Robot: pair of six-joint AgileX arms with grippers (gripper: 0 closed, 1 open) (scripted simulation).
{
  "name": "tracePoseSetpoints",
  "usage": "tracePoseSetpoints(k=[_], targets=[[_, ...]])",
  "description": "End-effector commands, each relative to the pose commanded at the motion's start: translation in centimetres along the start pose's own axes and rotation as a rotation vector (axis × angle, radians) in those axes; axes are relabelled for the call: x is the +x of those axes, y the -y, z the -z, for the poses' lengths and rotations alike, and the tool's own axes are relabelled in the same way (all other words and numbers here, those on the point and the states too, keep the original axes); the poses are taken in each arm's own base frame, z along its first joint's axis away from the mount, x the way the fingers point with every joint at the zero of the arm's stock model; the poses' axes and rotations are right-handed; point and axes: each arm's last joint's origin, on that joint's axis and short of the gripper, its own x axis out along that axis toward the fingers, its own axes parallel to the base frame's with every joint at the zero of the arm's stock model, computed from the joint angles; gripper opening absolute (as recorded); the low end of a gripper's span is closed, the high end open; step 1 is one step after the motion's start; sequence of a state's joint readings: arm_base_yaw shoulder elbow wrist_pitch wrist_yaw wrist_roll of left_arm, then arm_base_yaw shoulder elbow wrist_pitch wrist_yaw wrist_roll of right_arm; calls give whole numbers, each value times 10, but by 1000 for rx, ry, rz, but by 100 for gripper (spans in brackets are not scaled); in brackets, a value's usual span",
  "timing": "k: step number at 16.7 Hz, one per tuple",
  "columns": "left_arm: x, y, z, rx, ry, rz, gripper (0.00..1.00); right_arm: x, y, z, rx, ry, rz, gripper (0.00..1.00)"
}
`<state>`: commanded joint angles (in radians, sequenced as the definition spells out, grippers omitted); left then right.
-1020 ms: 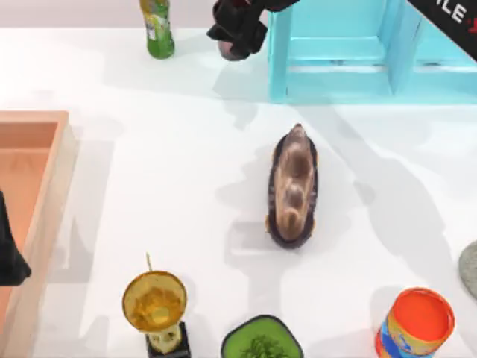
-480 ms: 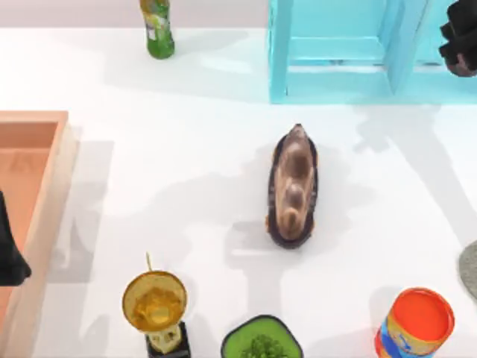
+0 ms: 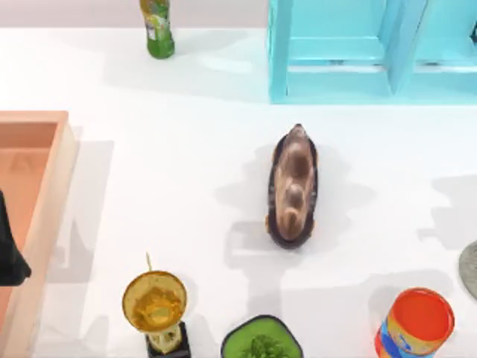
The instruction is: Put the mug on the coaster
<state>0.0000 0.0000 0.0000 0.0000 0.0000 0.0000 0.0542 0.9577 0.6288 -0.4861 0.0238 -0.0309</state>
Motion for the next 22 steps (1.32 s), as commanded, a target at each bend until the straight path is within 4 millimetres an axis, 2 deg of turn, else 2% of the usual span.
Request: tracePoseSetpoints(k=[3,5,12,19,22], targets=[[0,0,0,0,0,0,100,8,2,33,67,-33,16,0],[0,0,0,0,0,0,100,12,2,41,84,-47,18,0],[0,0,0,0,0,0,100,15,1,42,80,-57,12,0],[0,0,0,0,0,0,100,60,2,51,82,-33,15,0],[0,0,0,0,0,0,100,72,2,60,83,-45,18,0]])
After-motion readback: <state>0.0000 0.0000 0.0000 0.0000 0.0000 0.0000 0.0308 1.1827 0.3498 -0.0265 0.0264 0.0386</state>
